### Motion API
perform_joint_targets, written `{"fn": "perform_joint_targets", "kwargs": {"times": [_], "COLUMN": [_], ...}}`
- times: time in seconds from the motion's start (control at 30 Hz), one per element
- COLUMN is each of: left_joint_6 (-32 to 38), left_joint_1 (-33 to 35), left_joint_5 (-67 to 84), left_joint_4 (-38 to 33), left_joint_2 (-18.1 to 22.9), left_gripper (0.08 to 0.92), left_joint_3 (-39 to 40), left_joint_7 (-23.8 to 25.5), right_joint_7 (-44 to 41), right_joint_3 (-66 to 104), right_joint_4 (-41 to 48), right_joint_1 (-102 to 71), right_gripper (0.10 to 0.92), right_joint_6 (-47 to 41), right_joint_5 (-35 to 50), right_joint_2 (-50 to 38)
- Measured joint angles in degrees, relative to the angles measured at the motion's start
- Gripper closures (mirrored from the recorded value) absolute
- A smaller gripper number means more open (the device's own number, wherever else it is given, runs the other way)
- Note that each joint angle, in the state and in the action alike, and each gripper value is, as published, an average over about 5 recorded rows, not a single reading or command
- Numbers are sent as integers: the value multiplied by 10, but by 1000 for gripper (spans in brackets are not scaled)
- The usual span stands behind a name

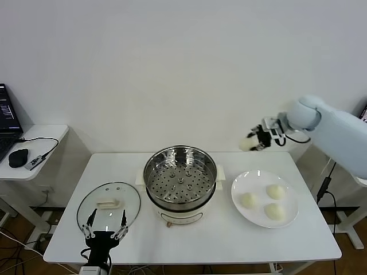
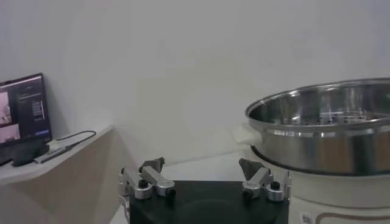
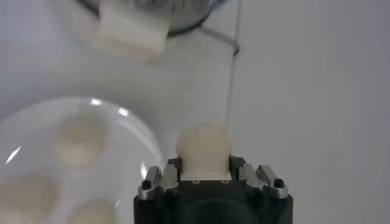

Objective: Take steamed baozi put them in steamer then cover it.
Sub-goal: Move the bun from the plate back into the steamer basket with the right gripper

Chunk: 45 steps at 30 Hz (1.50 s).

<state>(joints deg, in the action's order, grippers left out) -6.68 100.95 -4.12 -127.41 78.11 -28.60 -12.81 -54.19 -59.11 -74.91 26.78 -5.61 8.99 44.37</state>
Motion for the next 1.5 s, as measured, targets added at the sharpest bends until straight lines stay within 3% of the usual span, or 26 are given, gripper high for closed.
{"fn": "perform_joint_targets", "kwargs": {"times": [0.47, 1.17, 1.5], "left_joint_6": [-7, -7, -7], "left_joint_1": [-2, -10, -13], "left_joint_5": [8, 12, 12], "left_joint_4": [-5, 6, 8], "left_joint_2": [-3, -2, -4], "left_gripper": [177, 177, 177], "left_joint_3": [-7, -10, -12], "left_joint_7": [3, 4, 4], "right_joint_7": [37, 102, 119], "right_joint_3": [-89, -97, -85], "right_joint_4": [-11, 109, 151], "right_joint_1": [35, -39, -61], "right_gripper": [525, 525, 498], "right_joint_6": [51, 219, 250], "right_joint_5": [20, -176, -219], "right_joint_2": [119, 237, 259]}}
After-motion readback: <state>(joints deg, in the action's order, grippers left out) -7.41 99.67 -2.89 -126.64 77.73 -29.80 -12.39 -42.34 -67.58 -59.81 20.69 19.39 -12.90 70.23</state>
